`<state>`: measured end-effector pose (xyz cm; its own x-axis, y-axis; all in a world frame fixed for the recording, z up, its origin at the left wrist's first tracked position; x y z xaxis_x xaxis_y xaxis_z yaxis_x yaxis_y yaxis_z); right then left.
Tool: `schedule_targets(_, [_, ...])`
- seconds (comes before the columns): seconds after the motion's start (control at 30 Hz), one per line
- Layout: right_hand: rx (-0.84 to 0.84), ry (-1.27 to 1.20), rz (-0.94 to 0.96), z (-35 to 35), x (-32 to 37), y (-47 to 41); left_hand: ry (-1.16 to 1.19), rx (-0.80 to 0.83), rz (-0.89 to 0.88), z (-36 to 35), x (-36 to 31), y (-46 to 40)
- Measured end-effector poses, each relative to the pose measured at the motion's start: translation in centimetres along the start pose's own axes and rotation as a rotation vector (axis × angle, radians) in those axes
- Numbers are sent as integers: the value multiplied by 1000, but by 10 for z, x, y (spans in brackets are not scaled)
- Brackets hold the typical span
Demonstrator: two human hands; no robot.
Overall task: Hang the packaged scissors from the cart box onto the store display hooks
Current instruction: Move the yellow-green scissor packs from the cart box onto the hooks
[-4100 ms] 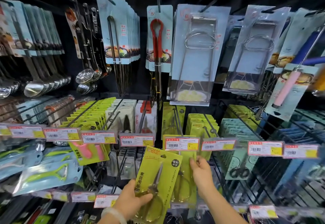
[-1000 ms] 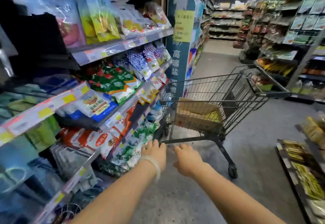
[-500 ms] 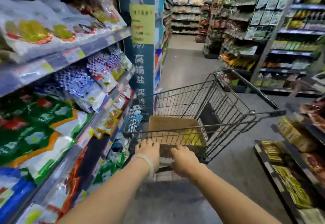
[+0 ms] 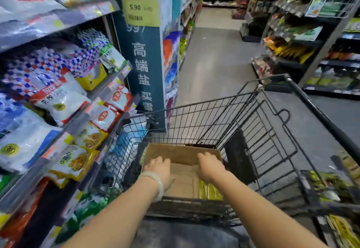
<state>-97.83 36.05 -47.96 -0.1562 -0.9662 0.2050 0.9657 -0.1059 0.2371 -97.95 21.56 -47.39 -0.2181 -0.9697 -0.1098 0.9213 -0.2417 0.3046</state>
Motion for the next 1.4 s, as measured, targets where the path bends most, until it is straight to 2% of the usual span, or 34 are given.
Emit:
schedule_targets(0.1, [135, -60, -91, -38, -45, -40, 69, 100, 22, -30, -17, -47])
schedule_targets(0.27, [387, -164, -233, -121, -90, -76, 135, 394, 89, -114, -24, -88])
schedule_targets(0.43, [515, -254, -332, -183, -112, -100, 194, 478, 142, -163, -18, -134])
schedule_targets(0.57, [445, -256, -433, -207, -136, -120, 209, 556, 123, -201, -23, -157])
schedule_targets(0.73, [303, -395, -753, -227, -163, -134, 310, 644, 192, -242, -24, -171])
schedule_targets(0.87, [232, -455, -900, -242, -173, -134, 362, 681, 263, -261, -15, -173])
schedule_targets(1.0, [263, -540, -1037, -255, -179, -135, 422, 675, 337, -267, -2, -177])
schedule_targets(1.07, [351, -532, -1014, -260, -169, -135, 462, 674, 385, -271, 5, -178])
schedule_targets(1.23, [394, -466, -721, -262, -122, -152, 615, 686, 507, -267, 10, -181])
schedule_targets(1.3, [370, -559, -660, -260, -110, -156, 697, 642, 545, -263, 13, -186])
schedule_targets(1.4, [413, -827, -626, -263, -91, -155, 845, 560, 616, -270, 29, -194])
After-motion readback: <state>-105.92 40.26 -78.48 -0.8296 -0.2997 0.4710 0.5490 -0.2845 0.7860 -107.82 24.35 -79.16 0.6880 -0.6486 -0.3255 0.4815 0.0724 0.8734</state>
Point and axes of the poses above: each hand's wrist, its own y-axis away from the middle knuckle, its own z-axis out of the back of the hand, x = y × z, the point moved 10 cm from there along -y, towards the middle knuckle, and after that the axes turned 9 degrees about -x, right-handed, at the moved point
